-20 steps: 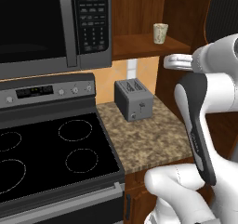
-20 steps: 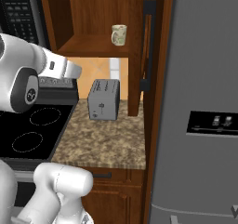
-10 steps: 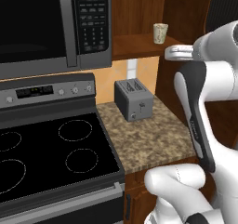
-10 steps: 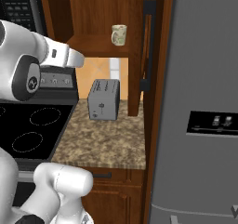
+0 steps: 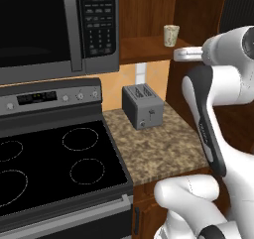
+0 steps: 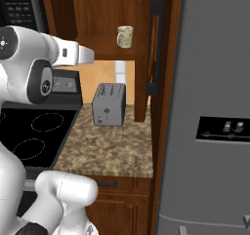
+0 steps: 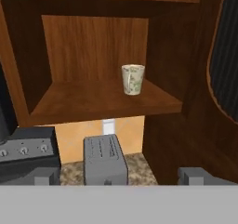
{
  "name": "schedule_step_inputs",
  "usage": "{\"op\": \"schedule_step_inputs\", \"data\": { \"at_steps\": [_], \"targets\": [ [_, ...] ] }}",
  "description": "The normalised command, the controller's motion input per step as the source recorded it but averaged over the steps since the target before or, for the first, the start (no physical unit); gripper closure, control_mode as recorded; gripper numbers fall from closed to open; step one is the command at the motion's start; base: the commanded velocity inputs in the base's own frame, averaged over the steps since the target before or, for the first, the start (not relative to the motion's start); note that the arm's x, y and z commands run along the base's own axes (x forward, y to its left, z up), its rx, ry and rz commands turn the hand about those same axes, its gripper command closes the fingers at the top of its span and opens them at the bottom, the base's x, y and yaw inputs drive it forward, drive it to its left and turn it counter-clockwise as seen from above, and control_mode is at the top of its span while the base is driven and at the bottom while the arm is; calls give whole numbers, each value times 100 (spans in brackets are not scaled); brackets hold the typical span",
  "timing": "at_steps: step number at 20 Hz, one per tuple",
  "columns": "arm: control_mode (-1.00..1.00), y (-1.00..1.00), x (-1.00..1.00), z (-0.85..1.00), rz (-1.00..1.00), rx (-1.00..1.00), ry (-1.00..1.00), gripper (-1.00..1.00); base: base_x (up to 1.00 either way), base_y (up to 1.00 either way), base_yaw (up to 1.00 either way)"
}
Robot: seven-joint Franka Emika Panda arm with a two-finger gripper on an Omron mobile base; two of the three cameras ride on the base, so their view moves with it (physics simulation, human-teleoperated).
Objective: Gather all objects into one cabinet and sort the glasses and bowls to opposite sides.
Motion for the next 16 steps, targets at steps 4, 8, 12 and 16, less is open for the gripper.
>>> {"op": "schedule_step_inputs", "data": {
  "at_steps": [4,8,12,16],
  "targets": [
    [-100,0,65,0,-1,-1,0,-100,0,0,0],
    [-100,-4,60,2,-3,0,0,-100,0,0,0],
    [-100,-7,50,6,-5,0,0,-100,0,0,0],
    [-100,-2,46,10,-5,2,0,-100,0,0,0]
  ]
}}
